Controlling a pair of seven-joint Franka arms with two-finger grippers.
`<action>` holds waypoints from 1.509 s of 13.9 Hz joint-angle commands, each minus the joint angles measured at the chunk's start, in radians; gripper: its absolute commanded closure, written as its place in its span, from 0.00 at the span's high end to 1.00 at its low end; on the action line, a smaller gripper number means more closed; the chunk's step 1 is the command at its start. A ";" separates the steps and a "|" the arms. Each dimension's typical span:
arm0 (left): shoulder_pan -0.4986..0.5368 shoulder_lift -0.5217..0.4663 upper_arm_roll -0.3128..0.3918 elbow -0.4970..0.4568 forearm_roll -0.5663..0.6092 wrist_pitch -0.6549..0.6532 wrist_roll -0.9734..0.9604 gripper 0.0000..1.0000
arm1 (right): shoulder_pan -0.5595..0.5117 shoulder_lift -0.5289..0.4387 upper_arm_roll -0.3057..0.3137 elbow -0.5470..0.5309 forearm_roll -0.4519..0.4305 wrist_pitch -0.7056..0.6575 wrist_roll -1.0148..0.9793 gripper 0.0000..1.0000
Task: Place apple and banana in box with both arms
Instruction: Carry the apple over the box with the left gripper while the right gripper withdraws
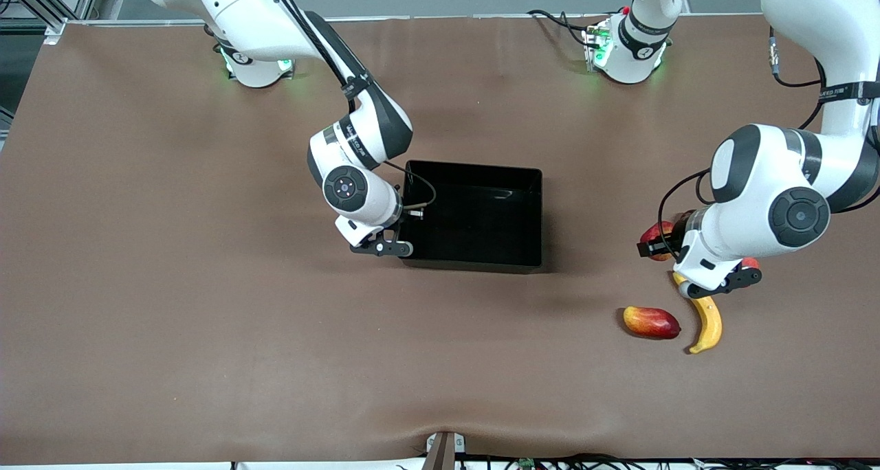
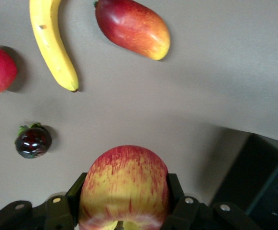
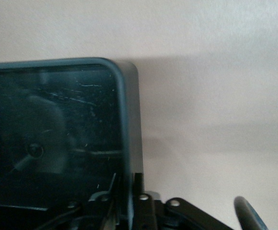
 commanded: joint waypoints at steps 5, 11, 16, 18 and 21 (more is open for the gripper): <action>-0.023 -0.002 -0.121 0.028 -0.058 -0.054 -0.191 0.00 | -0.192 -0.042 -0.008 0.310 0.019 -0.472 -0.091 1.00; -0.278 0.063 -0.153 0.030 -0.041 0.004 -0.414 0.00 | -0.443 -0.066 -0.008 0.442 -0.015 -0.718 -0.374 1.00; -0.349 0.212 -0.153 0.019 0.071 0.094 -0.376 0.00 | -0.509 -0.329 0.017 0.318 -0.233 -0.750 -0.394 1.00; -0.338 0.252 -0.153 0.022 0.083 0.125 -0.366 0.00 | -0.610 -0.420 0.072 0.223 -0.234 -0.761 -0.400 1.00; -0.341 0.298 -0.153 0.017 0.084 0.172 -0.360 0.00 | -0.731 -0.489 0.155 0.174 -0.273 -0.761 -0.494 1.00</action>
